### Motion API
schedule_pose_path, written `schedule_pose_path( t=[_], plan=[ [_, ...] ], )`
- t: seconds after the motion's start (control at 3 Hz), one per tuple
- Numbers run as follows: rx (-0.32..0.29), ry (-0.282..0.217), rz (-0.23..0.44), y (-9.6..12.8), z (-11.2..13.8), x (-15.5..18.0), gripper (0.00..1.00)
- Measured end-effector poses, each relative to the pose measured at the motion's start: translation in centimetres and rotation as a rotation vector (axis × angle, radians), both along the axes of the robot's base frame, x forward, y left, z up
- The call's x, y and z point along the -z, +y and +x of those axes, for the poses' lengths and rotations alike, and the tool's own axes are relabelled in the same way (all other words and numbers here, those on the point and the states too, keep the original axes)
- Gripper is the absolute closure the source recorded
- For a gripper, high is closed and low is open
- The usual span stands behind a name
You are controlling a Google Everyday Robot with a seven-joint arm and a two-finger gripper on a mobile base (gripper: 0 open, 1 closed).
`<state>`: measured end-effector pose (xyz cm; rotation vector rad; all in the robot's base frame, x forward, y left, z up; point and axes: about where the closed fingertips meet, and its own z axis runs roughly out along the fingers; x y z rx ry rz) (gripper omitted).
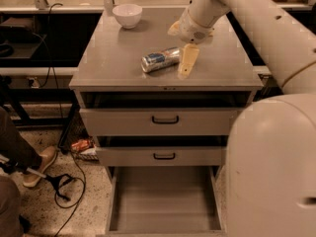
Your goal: Place redbull can into bottom drawer
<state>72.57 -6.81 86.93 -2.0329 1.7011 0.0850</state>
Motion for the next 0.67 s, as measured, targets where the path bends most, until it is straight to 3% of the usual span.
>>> schedule_pose_path(
  t=[0.33, 0.67],
  plan=[
    [-0.029, 0.028, -0.001, 1.59, 1.08, 1.46, 0.04],
    [-0.033, 0.05, 0.002, 2.38, 1.58, 2.12, 0.21]
  ],
)
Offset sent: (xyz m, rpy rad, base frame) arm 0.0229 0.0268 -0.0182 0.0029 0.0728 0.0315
